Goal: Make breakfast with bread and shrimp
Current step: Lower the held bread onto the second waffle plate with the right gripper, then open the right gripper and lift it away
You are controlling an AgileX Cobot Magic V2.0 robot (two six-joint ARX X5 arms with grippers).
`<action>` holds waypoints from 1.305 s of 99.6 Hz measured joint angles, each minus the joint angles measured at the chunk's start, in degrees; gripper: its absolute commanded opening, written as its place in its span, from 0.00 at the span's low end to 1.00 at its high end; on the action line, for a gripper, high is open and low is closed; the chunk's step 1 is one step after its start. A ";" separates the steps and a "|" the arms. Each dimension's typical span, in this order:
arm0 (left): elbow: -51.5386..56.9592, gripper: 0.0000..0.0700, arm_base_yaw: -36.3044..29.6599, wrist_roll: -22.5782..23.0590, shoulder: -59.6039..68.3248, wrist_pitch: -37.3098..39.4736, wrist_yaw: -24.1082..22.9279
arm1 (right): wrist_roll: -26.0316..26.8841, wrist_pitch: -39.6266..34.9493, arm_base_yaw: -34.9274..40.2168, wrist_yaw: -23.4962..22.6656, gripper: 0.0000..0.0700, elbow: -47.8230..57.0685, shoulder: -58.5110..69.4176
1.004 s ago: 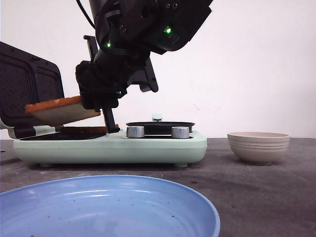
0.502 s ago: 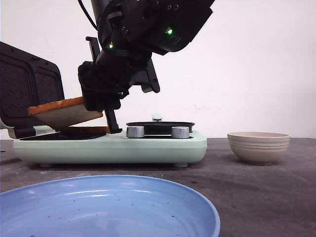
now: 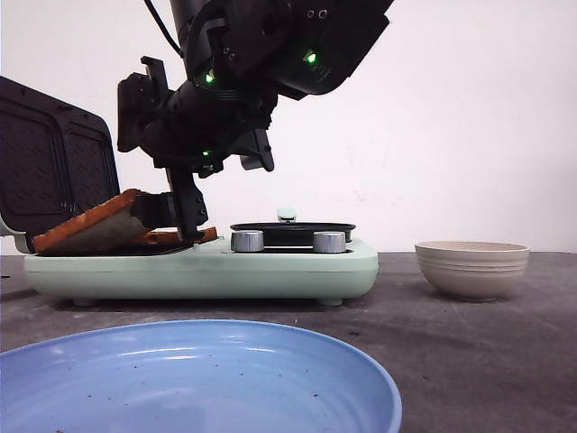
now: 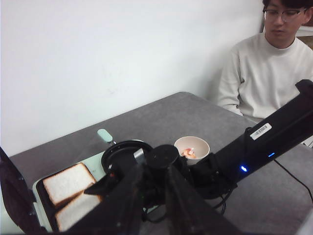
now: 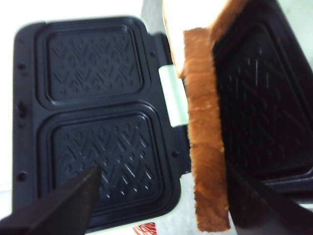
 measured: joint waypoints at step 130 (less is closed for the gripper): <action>0.00 0.00 0.00 0.00 0.00 0.24 0.02 | -45.62 -36.04 -3.32 -3.93 0.51 21.51 0.00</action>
